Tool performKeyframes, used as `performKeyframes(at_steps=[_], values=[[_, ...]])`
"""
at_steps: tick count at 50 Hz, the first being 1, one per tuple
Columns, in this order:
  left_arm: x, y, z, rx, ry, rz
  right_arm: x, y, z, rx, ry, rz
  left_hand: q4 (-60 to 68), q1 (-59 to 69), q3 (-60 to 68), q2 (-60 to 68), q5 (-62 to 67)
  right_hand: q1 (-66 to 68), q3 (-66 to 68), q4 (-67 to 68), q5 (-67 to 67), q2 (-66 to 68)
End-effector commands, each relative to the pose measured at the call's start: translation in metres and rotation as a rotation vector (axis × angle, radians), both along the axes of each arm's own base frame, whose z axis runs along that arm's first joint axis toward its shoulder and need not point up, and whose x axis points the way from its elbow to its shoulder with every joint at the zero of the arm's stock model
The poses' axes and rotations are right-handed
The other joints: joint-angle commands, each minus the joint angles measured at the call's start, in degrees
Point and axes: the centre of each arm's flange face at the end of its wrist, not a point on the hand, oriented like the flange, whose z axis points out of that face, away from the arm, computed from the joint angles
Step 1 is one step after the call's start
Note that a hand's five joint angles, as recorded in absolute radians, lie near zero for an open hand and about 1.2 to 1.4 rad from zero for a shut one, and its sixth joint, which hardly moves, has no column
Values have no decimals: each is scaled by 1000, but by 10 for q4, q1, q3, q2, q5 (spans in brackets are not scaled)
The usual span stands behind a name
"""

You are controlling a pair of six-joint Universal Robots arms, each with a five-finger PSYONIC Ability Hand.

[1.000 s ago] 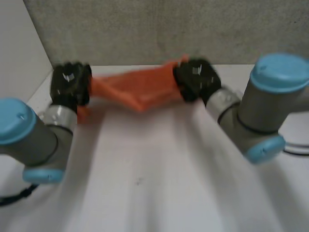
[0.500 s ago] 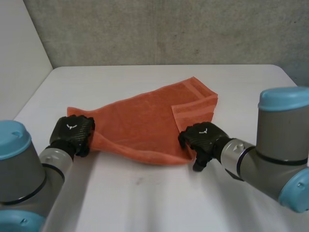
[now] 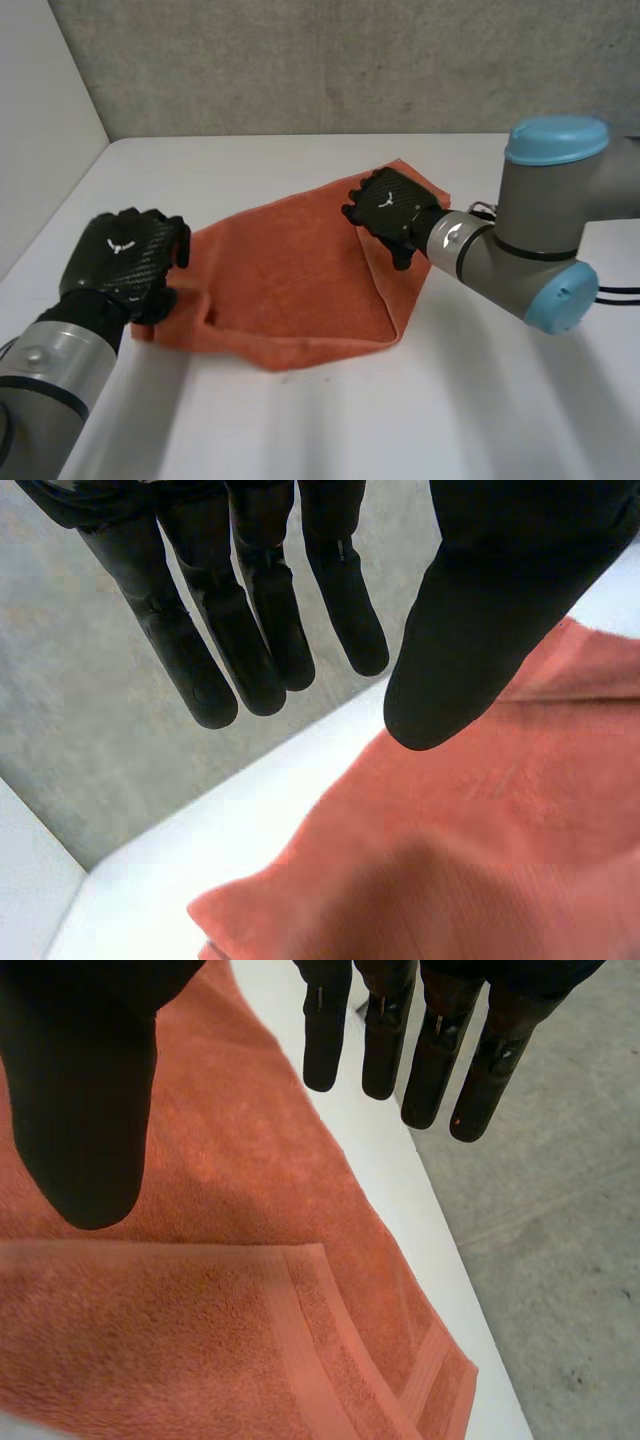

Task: Fold the laundry

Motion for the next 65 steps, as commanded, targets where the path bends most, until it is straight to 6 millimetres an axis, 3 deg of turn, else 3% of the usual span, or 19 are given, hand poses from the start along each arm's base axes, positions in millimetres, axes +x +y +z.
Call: performKeyframes(at_steps=[1,7,12,14,19,23,40,54,60,65], values=[[1,5,15,-53,27,-7,6,-9,-23,-45,69,37,73,74,72,73,71,34,6,14,13,-9],[-2,11,30,-104,52,-26,9,-18,-44,-66,122,54,73,74,72,73,71,37,9,17,17,-5],[-3,12,27,-95,46,-30,10,-21,-52,-89,156,65,66,67,65,66,64,50,23,31,30,8],[-2,11,23,-84,41,-27,10,-21,-54,-97,170,71,29,30,28,29,27,61,33,41,40,18],[-1,5,-2,1,-1,-13,10,-20,-59,-89,181,82,-233,-232,-234,-233,-234,61,33,41,40,18],[-2,3,-12,37,-19,-13,10,-20,-66,-88,199,90,-311,-310,-311,-311,-312,61,33,41,40,18],[-2,-6,-35,119,-57,0,10,-23,-70,-107,242,100,-330,-328,-330,-329,-331,109,82,90,89,67],[-1,-8,-38,131,-62,6,8,-25,-75,-92,253,93,-331,-330,-332,-331,-333,227,199,208,207,185],[-1,-9,-38,131,-61,11,6,-25,-76,-84,257,90,-331,-330,-332,-331,-333,227,199,208,207,185],[-1,-9,-38,131,-61,11,6,-26,-76,-92,266,90,-331,-330,-332,-331,-333,98,70,78,78,56]])
